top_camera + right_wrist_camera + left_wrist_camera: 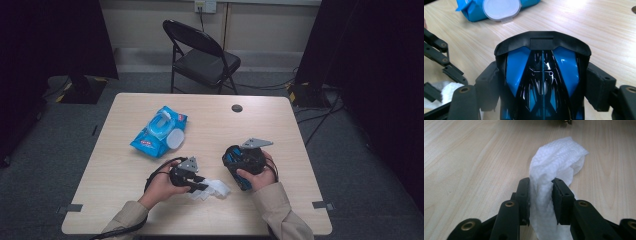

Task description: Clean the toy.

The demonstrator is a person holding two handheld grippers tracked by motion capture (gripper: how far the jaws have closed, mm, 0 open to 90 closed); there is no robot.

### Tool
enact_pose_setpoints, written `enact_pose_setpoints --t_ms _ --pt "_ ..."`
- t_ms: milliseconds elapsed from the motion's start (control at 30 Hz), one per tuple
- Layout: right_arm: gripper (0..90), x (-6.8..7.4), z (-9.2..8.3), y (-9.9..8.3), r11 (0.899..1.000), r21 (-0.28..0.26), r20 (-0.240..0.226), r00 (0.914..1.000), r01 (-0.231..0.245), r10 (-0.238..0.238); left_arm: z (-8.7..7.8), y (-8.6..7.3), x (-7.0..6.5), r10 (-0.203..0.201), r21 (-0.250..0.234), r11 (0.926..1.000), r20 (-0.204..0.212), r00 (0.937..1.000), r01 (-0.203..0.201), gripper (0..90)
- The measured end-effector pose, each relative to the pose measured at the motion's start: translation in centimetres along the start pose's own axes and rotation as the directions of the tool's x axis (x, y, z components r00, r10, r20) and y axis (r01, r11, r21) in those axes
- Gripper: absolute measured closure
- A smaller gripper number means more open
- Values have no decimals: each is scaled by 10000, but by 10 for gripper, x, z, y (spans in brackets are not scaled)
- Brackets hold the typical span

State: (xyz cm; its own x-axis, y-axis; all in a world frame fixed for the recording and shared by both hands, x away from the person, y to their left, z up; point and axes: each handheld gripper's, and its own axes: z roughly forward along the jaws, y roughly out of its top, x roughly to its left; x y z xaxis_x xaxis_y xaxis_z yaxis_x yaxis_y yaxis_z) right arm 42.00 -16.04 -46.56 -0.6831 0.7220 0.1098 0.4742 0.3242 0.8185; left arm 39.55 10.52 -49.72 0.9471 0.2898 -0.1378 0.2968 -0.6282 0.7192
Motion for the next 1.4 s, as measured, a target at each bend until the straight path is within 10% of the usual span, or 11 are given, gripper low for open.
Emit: enact_pose_setpoints --t_ms 867,1167,1400 --pt "257 5 -41 4 9893 -1452 -385 9992 -127 72 -8 8 -8 -71 -335 9994 179 9998 77 637" --pt "257 5 -50 0 9887 -1487 -455 9989 -192 125 3 8 -14 71 648 9979 29 10000 -72 839" --pt "257 12 -50 -4 9907 -1355 -694 9976 -80 -15 -26 16 -4 -837 -629 9944 227 9962 850 850"
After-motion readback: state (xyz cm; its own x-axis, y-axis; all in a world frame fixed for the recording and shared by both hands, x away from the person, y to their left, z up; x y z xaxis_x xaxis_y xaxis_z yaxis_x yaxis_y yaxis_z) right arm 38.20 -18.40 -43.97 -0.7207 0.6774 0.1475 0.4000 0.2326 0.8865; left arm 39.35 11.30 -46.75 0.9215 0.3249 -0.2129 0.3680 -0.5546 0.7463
